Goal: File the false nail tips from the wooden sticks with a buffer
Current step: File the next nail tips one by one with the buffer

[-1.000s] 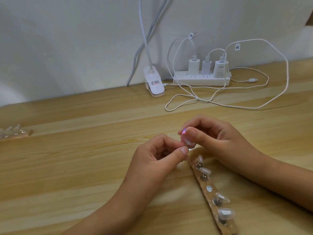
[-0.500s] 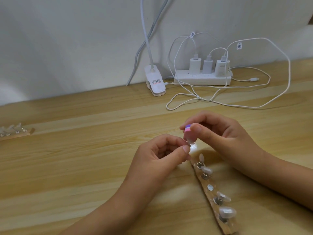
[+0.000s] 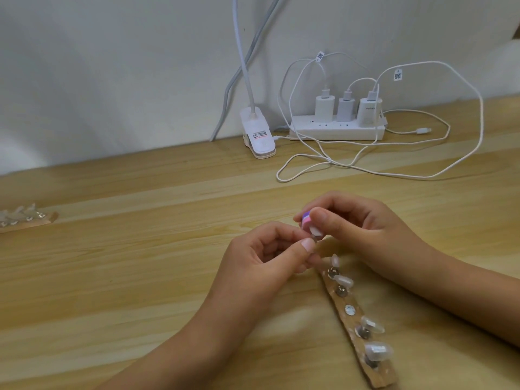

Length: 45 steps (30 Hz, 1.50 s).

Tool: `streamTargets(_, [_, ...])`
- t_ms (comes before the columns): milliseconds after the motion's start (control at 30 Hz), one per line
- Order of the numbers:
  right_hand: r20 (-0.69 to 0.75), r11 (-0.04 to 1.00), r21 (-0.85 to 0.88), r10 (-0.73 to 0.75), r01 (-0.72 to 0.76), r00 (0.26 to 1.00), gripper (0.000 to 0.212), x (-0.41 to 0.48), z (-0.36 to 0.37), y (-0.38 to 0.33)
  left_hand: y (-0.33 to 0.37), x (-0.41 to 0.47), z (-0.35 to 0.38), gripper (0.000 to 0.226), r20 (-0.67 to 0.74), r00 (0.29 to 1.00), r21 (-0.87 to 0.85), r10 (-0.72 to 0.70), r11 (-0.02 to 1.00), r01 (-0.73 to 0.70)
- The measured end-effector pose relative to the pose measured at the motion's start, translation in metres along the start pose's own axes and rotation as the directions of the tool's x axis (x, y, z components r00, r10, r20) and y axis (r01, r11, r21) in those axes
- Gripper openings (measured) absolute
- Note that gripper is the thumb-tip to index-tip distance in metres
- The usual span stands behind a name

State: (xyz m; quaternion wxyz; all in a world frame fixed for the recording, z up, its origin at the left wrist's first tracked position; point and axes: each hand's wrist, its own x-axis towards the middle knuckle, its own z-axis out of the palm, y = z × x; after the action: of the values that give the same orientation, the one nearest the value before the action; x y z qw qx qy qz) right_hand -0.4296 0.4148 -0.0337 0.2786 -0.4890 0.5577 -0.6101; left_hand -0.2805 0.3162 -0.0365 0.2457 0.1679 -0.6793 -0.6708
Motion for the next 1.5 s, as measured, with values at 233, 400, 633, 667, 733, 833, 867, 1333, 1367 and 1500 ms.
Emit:
streamTargets(233, [-0.047,0.999,-0.004,-0.04,0.04,0.998,0.027,-0.0018,-0.0001,-0.0027,-0.0001,-0.0001,0.0008,0.01,-0.001,1.0,-0.04,-0.018,0.999,0.018])
streamTargets(400, [-0.032,1.0,-0.007,-0.016,0.016,0.999,0.021,-0.0014,0.0004,-0.0016,0.0,-0.0002,0.0011,0.014,-0.004,1.0,-0.055,-0.018,0.998,0.017])
streamTargets(633, [-0.025,0.999,0.012,-0.03,0.03,0.999,0.023,-0.0018,0.0006,-0.0026,-0.0012,-0.0005,0.0012,0.017,0.006,1.0,-0.05,0.001,0.999,0.0])
streamTargets(667, [-0.03,0.999,0.007,-0.037,0.037,0.999,0.021,-0.0019,0.0,-0.0022,-0.0011,-0.0003,0.0012,0.017,0.006,1.0,-0.049,0.003,0.999,-0.003])
streamTargets(733, [-0.023,0.999,0.001,-0.039,0.039,0.999,0.015,-0.0012,-0.0002,-0.0018,-0.0008,-0.0003,0.0013,0.017,0.008,1.0,-0.043,0.009,0.999,-0.008])
streamTargets(833, [-0.01,1.0,0.017,-0.016,0.017,1.0,0.016,-0.0012,-0.0001,-0.0007,-0.0011,-0.0004,0.0013,0.022,0.006,1.0,-0.037,0.017,0.999,-0.017])
streamTargets(867, [-0.02,0.999,0.011,-0.03,0.03,0.999,0.016,-0.0016,-0.0003,-0.0007,-0.001,-0.0004,0.0015,0.021,0.006,1.0,-0.033,0.02,0.999,-0.019])
streamTargets(1333, [-0.033,0.998,0.056,-0.035,0.037,0.999,0.017,-0.0017,-0.0008,0.0004,-0.0061,0.002,-0.0035,0.004,-0.039,0.998,0.043,0.052,0.998,-0.05])
streamTargets(1367, [-0.047,0.997,0.058,-0.048,0.051,0.998,0.017,-0.0017,-0.0013,0.0002,-0.0064,0.0019,-0.0034,0.004,-0.038,0.998,0.049,0.055,0.997,-0.053])
streamTargets(1500, [-0.021,0.999,0.038,-0.02,0.02,1.0,0.018,0.0,-0.0016,0.003,-0.006,0.0017,-0.0033,0.006,-0.02,0.998,0.057,0.066,0.996,-0.065])
